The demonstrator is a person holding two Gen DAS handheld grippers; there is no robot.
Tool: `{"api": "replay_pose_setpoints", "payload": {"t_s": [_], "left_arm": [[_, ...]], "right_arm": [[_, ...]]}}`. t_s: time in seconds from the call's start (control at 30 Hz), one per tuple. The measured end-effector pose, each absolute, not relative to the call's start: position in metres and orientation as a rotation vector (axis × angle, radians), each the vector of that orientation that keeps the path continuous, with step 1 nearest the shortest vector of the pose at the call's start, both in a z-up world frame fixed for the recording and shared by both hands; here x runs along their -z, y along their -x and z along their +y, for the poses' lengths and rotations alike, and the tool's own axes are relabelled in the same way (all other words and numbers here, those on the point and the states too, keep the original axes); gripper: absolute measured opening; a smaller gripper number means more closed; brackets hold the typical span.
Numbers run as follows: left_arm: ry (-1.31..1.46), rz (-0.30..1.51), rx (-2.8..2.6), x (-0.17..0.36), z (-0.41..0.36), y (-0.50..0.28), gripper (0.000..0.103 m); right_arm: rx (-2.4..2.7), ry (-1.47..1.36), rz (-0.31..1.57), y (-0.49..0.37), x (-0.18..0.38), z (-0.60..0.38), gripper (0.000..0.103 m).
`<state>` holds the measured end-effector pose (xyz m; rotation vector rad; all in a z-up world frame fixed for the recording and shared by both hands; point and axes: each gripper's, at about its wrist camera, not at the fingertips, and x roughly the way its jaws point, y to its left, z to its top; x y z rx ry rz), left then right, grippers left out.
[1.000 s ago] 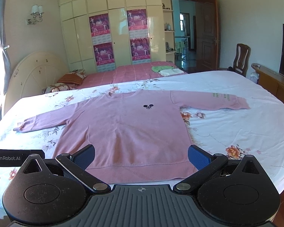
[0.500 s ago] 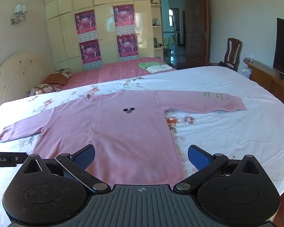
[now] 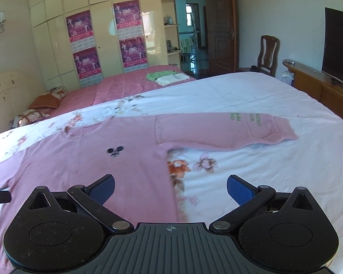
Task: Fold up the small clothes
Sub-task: 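Reach the right gripper to the green-printed sleeve cuff and close on it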
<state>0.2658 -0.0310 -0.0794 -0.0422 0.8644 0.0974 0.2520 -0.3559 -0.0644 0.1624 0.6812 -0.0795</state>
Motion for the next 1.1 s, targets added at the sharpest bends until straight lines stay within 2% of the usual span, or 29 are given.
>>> {"api": "replay_pose_setpoints", "payload": {"t_s": [0.4,0.8,0.83,0.87,0.9,1.03,1.1], "left_arm": [[0.062,0.914,-0.089,0.122,-0.064,-0.349,0.100],[0.028,0.967,-0.121,0.152,-0.079,-0.398,0.093],[0.025,0.970,-0.129,0.154,-0.079,-0.400,0.093],[0.023,0.972,-0.137,0.155,-0.079,-0.401,0.093],[0.022,0.974,-0.142,0.155,-0.079,-0.402,0.093],[0.014,0.976,-0.152,0.155,-0.079,-0.406,0.092],[0.005,0.978,-0.153,0.156,-0.079,-0.409,0.088]], "right_arm": [[0.250,-0.293,0.733,-0.351,0.118,-0.467,0.103],[0.483,-0.387,0.780,-0.388,0.159,-0.574,0.102],[0.494,-0.396,0.786,-0.388,0.162,-0.579,0.096],[0.503,-0.414,0.797,-0.391,0.167,-0.585,0.075],[0.508,-0.439,0.805,-0.393,0.171,-0.591,0.066],[0.516,-0.489,0.798,-0.397,0.178,-0.608,0.067],[0.511,-0.494,0.789,-0.399,0.179,-0.610,0.066]]}}
